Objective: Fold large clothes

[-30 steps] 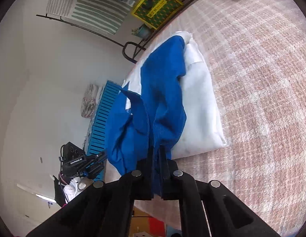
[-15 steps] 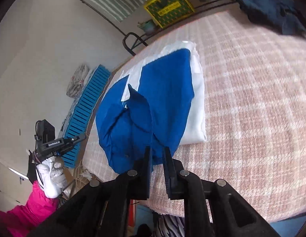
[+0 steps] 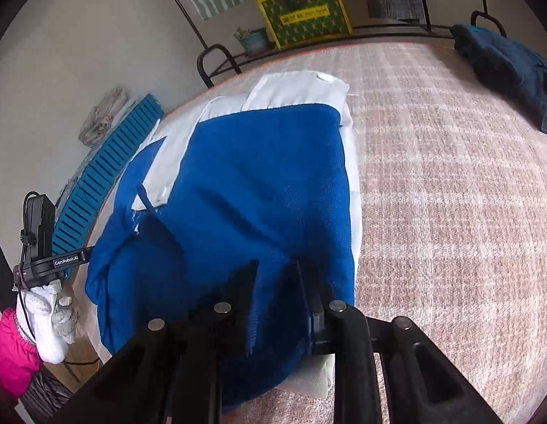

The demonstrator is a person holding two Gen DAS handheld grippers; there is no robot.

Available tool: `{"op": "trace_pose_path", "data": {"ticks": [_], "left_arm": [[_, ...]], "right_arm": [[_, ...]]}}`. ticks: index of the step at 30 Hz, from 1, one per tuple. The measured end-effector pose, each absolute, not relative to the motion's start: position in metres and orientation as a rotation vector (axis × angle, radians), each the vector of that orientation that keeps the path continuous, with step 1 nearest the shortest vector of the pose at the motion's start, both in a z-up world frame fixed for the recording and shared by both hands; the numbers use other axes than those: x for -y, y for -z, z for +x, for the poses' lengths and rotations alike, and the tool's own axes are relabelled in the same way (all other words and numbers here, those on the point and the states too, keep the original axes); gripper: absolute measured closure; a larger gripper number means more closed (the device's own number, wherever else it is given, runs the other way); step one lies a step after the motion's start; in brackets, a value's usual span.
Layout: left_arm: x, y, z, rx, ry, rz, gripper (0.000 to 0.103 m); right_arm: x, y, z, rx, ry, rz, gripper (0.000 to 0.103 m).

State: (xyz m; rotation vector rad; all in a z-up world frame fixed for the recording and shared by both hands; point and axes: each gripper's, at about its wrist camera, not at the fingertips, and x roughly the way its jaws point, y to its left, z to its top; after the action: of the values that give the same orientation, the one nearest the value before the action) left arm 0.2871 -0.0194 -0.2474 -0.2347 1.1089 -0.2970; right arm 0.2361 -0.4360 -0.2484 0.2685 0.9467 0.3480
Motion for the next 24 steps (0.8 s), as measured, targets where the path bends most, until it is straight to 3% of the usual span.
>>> {"op": "trace_pose_path", "data": {"ticks": [4,9,13,21,24], "left_arm": [[0.021,0.219,0.295,-1.12,0.315,-0.183,0.102],[0.04,0.164,0.323,-1.004,0.401,-0.182,0.098],[0.067,0.15,0.364,-0.983,0.429,-0.176,0.097],[0.086,0.208,0.424,-1.067,0.39,-0.182,0.097],[0.085,0.234,0.425,-1.072,0.392,-0.19,0.093]], "right_arm": [[0.44,0.228,0.242,-1.017,-0.337,0.245,0.084],[0.442,0.177,0.265,-0.89,-0.35,0.19,0.079],[0.427,0.161,0.309,-0.861,-0.381,0.146,0.079],[0.39,0.201,0.373,-0.939,-0.367,0.025,0.079],[0.398,0.226,0.386,-0.992,-0.372,0.082,0.078]]}}
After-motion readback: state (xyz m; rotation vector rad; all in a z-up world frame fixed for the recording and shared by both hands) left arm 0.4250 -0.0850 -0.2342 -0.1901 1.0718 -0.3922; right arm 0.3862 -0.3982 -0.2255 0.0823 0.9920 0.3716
